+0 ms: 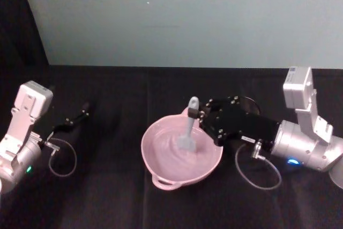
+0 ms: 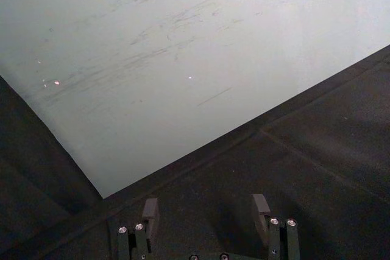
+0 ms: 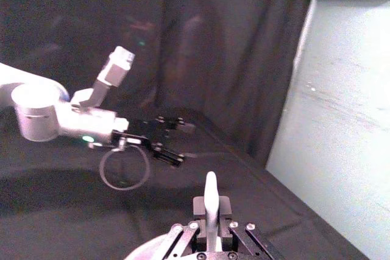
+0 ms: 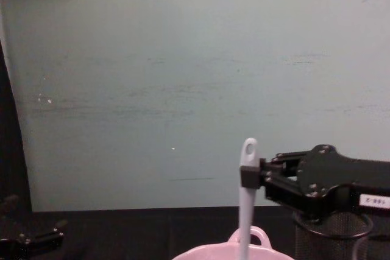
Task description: Use the one hand to pick up the spoon and stir the clear water in the bowl.
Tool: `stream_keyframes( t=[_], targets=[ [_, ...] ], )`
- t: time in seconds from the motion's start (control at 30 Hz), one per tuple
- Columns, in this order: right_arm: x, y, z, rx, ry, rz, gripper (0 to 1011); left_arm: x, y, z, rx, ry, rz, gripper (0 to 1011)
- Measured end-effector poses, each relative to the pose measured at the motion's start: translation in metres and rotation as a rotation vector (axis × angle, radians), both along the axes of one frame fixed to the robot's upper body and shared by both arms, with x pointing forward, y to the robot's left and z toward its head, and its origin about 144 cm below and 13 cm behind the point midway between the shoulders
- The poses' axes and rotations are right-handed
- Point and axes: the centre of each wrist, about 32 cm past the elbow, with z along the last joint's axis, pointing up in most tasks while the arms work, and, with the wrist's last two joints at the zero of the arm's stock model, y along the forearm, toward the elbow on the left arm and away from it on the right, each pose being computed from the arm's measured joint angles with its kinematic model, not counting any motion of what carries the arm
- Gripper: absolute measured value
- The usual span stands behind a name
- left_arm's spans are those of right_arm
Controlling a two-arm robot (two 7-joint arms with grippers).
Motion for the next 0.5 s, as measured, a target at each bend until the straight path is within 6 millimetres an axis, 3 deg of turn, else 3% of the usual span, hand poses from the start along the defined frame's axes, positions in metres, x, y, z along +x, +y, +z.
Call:
stream_keyframes(
  t=[0.5],
  targets=[
    [0.018, 0.038, -0.010, 0.057, 0.010, 0.080, 123, 0.000, 0.000, 0.000, 0.000, 0.000, 0.000, 1005]
  ],
)
